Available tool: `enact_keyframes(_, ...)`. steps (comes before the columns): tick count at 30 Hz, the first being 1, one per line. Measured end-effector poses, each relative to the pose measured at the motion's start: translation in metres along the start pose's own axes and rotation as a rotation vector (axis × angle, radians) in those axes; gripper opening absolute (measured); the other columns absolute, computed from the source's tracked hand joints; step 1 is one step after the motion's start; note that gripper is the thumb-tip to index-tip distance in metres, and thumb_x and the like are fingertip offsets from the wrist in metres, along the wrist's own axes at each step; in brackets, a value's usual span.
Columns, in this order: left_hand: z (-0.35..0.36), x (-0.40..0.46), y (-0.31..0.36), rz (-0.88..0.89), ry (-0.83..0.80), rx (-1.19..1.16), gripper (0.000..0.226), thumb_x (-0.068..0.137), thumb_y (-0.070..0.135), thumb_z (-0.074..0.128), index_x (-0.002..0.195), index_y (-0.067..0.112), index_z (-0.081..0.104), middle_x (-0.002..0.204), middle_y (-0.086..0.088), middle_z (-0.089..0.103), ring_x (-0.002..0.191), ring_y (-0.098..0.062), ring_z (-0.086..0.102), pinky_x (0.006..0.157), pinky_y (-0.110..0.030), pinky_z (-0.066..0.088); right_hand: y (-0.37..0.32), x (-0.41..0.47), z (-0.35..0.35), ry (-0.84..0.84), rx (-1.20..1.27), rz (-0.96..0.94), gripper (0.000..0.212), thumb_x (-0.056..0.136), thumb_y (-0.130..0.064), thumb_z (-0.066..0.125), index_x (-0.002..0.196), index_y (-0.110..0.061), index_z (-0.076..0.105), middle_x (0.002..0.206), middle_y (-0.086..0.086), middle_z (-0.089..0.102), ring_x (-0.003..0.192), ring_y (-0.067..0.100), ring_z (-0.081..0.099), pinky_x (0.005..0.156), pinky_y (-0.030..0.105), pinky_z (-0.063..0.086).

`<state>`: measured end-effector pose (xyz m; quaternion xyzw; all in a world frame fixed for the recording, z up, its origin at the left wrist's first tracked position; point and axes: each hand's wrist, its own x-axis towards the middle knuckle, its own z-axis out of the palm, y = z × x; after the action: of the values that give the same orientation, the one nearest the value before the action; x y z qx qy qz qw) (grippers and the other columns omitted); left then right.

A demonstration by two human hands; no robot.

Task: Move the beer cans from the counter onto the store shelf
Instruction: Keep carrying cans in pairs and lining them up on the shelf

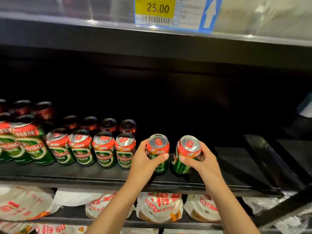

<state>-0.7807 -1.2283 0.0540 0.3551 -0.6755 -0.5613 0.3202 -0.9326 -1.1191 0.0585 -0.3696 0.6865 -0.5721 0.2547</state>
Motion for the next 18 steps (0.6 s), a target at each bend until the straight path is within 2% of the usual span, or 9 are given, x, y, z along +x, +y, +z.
enact_keyframes(2,0.007,0.01,0.001,-0.012,0.03,0.012,0.047,0.076,0.022,0.076,0.115,0.026,0.051,0.106,0.011,0.063,0.092,0.006,0.06,0.072,-0.008,0.046,0.003,0.015,0.001,0.005,0.013,0.011,0.056,0.067,-0.019,0.084,0.115,-0.029,0.057,0.109,-0.01,0.066,0.1,0.0,0.061,0.084,0.019,0.049)
enact_keyframes(4,0.011,0.02,0.002,-0.029,0.074,0.007,0.039,0.076,0.02,0.077,0.106,0.025,0.052,0.099,0.01,0.063,0.085,0.006,0.059,0.066,-0.006,0.046,0.005,0.029,0.004,0.007,0.049,0.043,0.051,0.068,-0.012,0.082,0.112,-0.022,0.058,0.104,-0.008,0.066,0.098,0.004,0.062,0.075,0.016,0.048)
enact_keyframes(7,0.015,0.034,0.002,-0.079,0.146,-0.026,0.043,0.075,0.019,0.078,0.107,0.023,0.05,0.096,0.01,0.062,0.086,0.004,0.057,0.066,-0.012,0.045,0.009,0.046,0.009,-0.009,0.091,0.068,0.054,0.066,-0.012,0.083,0.114,-0.019,0.059,0.103,-0.001,0.069,0.098,0.013,0.065,0.078,0.022,0.05)
enact_keyframes(11,0.02,0.052,-0.007,-0.116,0.199,-0.031,0.044,0.073,0.02,0.079,0.109,0.016,0.053,0.098,0.0,0.065,0.094,-0.014,0.062,0.076,-0.023,0.047,0.012,0.065,0.013,-0.026,0.112,0.074,0.059,0.066,-0.011,0.083,0.117,-0.024,0.057,0.103,-0.002,0.07,0.094,0.011,0.066,0.076,0.022,0.05)
enact_keyframes(15,0.02,0.062,-0.01,-0.101,0.232,-0.014,0.041,0.073,0.018,0.078,0.106,0.014,0.054,0.09,0.0,0.066,0.087,-0.016,0.063,0.075,-0.025,0.046,0.018,0.078,0.017,0.011,0.128,0.084,0.062,0.066,-0.004,0.082,0.116,-0.025,0.053,0.104,-0.006,0.064,0.097,0.01,0.061,0.077,0.021,0.046)
enact_keyframes(18,0.02,0.067,-0.011,-0.097,0.248,-0.029,0.042,0.075,0.017,0.077,0.104,0.022,0.048,0.088,0.004,0.063,0.085,-0.017,0.06,0.075,-0.026,0.044,0.022,0.089,0.019,0.037,0.131,0.102,0.063,0.066,0.003,0.08,0.118,-0.02,0.054,0.11,0.001,0.062,0.104,0.018,0.058,0.092,0.032,0.046)
